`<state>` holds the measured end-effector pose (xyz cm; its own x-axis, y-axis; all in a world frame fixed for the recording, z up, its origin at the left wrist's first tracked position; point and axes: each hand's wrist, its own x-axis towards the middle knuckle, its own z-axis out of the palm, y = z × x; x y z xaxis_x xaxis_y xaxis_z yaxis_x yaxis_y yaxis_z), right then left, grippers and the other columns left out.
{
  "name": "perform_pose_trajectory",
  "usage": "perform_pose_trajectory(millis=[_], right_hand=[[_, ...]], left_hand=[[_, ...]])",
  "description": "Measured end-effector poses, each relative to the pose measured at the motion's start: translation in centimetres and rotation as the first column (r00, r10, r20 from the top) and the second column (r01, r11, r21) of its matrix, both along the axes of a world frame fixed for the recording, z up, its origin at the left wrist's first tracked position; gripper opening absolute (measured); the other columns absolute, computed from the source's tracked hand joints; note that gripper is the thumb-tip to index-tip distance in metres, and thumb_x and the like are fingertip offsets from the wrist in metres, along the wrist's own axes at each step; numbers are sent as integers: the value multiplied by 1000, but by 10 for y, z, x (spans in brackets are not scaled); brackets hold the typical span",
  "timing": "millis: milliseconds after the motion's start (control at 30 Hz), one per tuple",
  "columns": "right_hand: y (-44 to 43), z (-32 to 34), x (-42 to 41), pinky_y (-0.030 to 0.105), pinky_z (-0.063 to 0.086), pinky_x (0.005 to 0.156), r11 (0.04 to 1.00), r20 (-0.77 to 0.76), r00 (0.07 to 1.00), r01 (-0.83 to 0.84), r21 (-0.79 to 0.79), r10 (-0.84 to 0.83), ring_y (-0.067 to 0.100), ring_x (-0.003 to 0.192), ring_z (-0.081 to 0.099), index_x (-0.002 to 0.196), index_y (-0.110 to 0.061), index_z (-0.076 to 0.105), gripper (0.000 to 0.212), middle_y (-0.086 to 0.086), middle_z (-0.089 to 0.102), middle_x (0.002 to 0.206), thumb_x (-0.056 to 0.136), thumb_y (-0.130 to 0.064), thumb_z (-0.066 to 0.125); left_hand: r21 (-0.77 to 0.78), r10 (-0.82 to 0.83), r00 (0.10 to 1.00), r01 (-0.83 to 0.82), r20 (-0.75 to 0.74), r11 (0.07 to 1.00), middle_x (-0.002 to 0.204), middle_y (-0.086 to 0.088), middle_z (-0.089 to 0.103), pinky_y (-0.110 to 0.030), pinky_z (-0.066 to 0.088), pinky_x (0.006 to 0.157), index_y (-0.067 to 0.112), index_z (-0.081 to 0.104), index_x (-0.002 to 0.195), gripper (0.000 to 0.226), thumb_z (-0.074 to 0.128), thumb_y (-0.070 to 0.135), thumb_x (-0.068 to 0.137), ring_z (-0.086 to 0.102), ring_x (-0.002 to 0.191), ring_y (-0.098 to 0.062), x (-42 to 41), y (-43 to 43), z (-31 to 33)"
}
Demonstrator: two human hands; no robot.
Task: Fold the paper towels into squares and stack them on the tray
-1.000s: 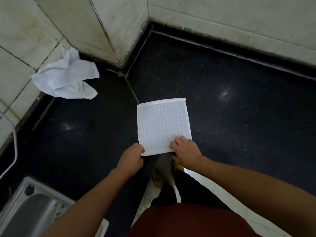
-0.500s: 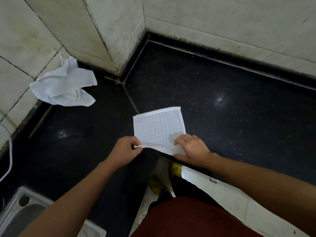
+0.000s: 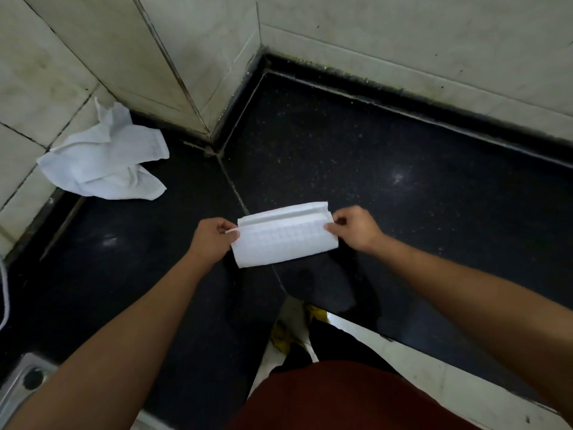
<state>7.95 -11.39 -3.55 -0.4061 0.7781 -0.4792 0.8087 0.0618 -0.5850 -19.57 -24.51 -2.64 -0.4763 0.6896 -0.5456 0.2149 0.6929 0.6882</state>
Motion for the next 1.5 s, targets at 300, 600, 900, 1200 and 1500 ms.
perform_pose_trajectory(millis=[300,600,900,1200,1500], right_hand=[[36,-14,-28,32,49,74,1000,278,961,1,16,-5,24,92,64,97,-22,69,23,3,68,98,86,-41,64],[16,-10,-35,37,47,74,972,439,896,-156,177,64,30,96,63,119,-13,51,53,10,64,109,86,-54,60],[10,-15,-50,36,52,74,969,289,936,233,-81,-201,28,100,62,118,-11,57,46,9,63,113,79,-30,72],[9,15,-63,40,59,71,764,-75,862,401,-506,-502,29,88,68,92,-6,64,14,16,69,102,79,-4,70],[-40,3,-168,38,61,65,961,26,999,52,-273,-46,22,70,69,88,-11,62,15,8,67,83,75,-14,70]], left_hand=[[-102,-5,987,-12,-158,995,82,-9,69,-42,57,81,21,63,70,16,68,10,81,68,81,-27,-5,41,-28],[-212,-324,783,247,-531,946,112,-12,54,-39,48,74,9,59,110,26,62,16,86,56,100,-30,1,26,-28],[-301,-688,440,668,-578,680,144,-16,42,-48,44,98,9,62,119,36,67,21,84,38,133,-35,15,-31,-41],[-248,-612,559,592,-559,767,154,-6,26,-41,31,109,14,45,139,52,58,31,92,25,140,-25,9,-41,-35],[-173,-426,705,404,-566,898,130,-8,51,-40,46,94,11,60,120,36,64,24,87,49,114,-28,-10,-96,-21]])
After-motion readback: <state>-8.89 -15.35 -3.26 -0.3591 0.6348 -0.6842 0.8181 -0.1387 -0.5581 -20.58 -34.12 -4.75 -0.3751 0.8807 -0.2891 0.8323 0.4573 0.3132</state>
